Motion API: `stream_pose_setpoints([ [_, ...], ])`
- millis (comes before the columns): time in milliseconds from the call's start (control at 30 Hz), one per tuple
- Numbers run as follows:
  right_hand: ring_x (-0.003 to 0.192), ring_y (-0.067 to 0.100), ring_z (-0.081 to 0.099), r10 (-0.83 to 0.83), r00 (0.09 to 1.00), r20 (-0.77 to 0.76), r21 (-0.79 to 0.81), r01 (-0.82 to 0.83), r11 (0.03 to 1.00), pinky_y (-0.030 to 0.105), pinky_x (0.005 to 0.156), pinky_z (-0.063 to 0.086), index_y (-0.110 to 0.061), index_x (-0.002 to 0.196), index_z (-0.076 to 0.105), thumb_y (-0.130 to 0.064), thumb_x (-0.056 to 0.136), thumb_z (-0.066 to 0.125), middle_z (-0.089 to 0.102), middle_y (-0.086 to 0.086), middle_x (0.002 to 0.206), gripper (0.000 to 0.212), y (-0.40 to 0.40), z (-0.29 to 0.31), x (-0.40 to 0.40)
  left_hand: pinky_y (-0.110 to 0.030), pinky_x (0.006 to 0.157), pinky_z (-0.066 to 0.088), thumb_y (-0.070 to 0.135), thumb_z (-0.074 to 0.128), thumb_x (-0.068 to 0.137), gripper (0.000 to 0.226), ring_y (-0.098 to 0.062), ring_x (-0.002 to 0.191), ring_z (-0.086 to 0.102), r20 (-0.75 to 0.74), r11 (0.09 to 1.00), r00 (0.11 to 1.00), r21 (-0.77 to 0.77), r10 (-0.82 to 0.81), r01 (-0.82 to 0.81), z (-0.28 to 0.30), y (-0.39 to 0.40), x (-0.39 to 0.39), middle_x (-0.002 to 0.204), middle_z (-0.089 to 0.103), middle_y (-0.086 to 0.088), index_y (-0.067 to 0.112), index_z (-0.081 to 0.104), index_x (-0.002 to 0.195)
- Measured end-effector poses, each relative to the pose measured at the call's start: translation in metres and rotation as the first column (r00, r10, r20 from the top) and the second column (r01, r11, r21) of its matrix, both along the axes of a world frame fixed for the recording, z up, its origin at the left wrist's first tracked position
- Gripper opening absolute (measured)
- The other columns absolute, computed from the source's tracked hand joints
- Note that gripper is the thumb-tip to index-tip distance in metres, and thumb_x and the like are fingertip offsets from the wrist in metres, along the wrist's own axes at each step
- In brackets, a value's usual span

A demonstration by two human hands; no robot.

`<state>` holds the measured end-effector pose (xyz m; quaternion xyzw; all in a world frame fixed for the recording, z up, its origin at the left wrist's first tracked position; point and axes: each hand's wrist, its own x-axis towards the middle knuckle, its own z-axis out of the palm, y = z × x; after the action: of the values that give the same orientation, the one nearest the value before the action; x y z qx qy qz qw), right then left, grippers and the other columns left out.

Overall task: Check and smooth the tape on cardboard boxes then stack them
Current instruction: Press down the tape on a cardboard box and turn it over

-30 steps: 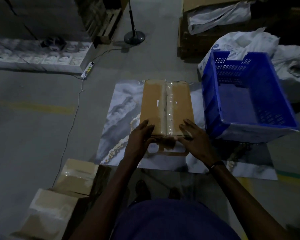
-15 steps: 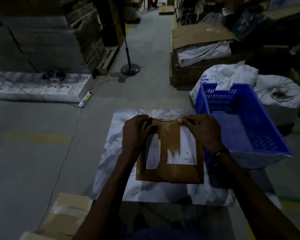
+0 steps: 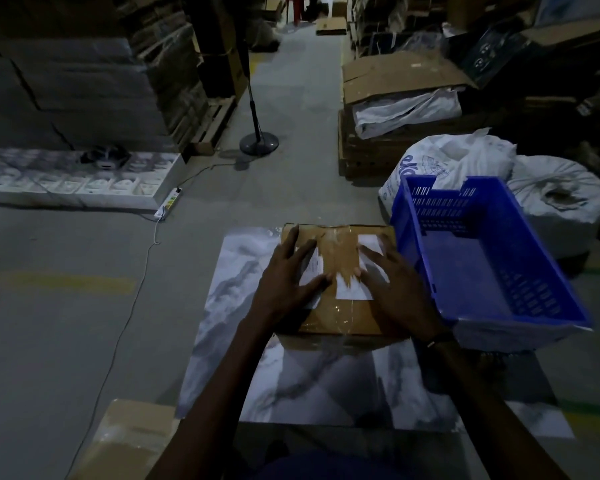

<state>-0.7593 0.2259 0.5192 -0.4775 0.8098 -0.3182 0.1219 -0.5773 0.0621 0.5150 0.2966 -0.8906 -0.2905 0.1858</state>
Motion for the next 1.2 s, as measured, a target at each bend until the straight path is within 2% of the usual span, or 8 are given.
stream_pose_setpoints([
  [67,0.144,-0.008,0.012,-0.002,0.997,0.071,-0.028,0.004,1.0,0.015,0.116,0.015,-0.032,0.153,0.044,-0.046,0.103,0.053,0.014,-0.01,0.169,0.053,-0.004,-0.005,0.001,-0.052,0.116,0.037,0.073,0.059,0.087,0.08,-0.02,0.154,0.019,0.036,1.0,0.999,-0.008,-0.004,0.005,-0.004,0.002,-0.002,0.17,0.004,0.016,0.037,0.036,0.155],
  [167,0.152,0.004,0.014,-0.019,1.0,0.02,-0.021,0.019,1.0,0.03,0.119,0.016,-0.037,0.152,0.045,-0.05,0.1,0.055,0.015,-0.012,0.169,0.054,-0.012,-0.014,-0.002,-0.058,0.116,0.035,0.077,0.052,0.088,0.078,-0.024,0.154,0.018,0.032,1.0,0.999,0.001,0.005,-0.005,-0.009,0.0,-0.006,0.17,0.007,0.016,0.04,0.036,0.155],
  [333,0.153,0.007,0.006,-0.003,1.0,-0.012,0.054,0.004,0.999,0.037,0.118,0.008,-0.042,0.154,0.037,-0.06,0.101,0.045,0.008,-0.014,0.17,0.057,-0.021,-0.017,-0.01,-0.057,0.116,0.035,0.078,0.048,0.089,0.076,-0.026,0.154,0.02,0.046,1.0,0.999,0.0,0.027,-0.027,-0.014,-0.007,-0.017,0.17,0.011,0.014,0.041,0.037,0.154],
  [533,0.156,0.014,0.01,-0.024,0.999,-0.044,0.096,0.028,0.995,0.048,0.122,0.01,-0.046,0.154,0.033,-0.068,0.099,0.039,0.006,-0.015,0.17,0.059,-0.034,-0.022,-0.017,-0.057,0.119,0.031,0.066,0.059,0.091,0.06,-0.011,0.148,0.032,-0.048,0.998,0.998,0.049,0.044,-0.041,-0.007,-0.011,-0.026,0.164,0.032,0.01,0.035,0.057,0.143],
  [700,0.156,0.018,0.015,-0.03,0.999,-0.039,0.119,0.035,0.992,0.055,0.124,0.02,-0.045,0.153,0.036,-0.073,0.096,0.036,0.01,-0.013,0.17,0.064,-0.041,-0.022,-0.025,-0.058,0.119,0.029,0.059,0.065,0.091,0.055,-0.011,0.147,0.035,-0.065,0.995,0.997,0.09,0.047,-0.041,-0.004,-0.016,-0.03,0.162,0.037,0.008,0.033,0.061,0.14],
  [800,0.156,0.027,0.013,-0.06,0.994,-0.09,0.143,0.072,0.987,0.06,0.121,0.021,-0.047,0.153,0.034,-0.075,0.096,0.032,0.012,-0.012,0.17,0.063,-0.041,-0.025,-0.022,-0.056,0.122,0.026,0.059,0.062,0.094,0.055,-0.016,0.148,0.033,-0.032,0.998,0.998,0.014,0.058,-0.058,-0.002,-0.012,-0.031,0.162,0.037,0.006,0.032,0.06,0.141],
  [933,0.156,0.032,0.006,-0.064,0.978,-0.199,0.108,0.087,0.99,0.066,0.12,0.016,-0.046,0.15,0.042,-0.068,0.099,0.034,0.024,-0.008,0.167,0.056,-0.035,-0.026,-0.012,-0.06,0.114,0.036,0.061,0.054,0.096,0.052,-0.031,0.15,0.03,0.017,0.982,0.999,-0.183,0.049,-0.045,-0.003,-0.005,-0.028,0.154,0.049,0.005,0.031,0.062,0.138],
  [1200,0.157,0.029,0.004,-0.042,0.99,-0.137,0.084,0.054,0.995,0.064,0.121,0.019,-0.042,0.149,0.046,-0.061,0.102,0.038,0.028,-0.006,0.166,0.051,-0.036,-0.022,-0.013,-0.056,0.109,0.043,0.061,0.052,0.096,0.053,-0.03,0.154,0.023,0.044,0.99,0.998,-0.133,0.042,-0.035,-0.005,-0.007,-0.03,0.152,0.051,0.004,0.029,0.063,0.138],
])
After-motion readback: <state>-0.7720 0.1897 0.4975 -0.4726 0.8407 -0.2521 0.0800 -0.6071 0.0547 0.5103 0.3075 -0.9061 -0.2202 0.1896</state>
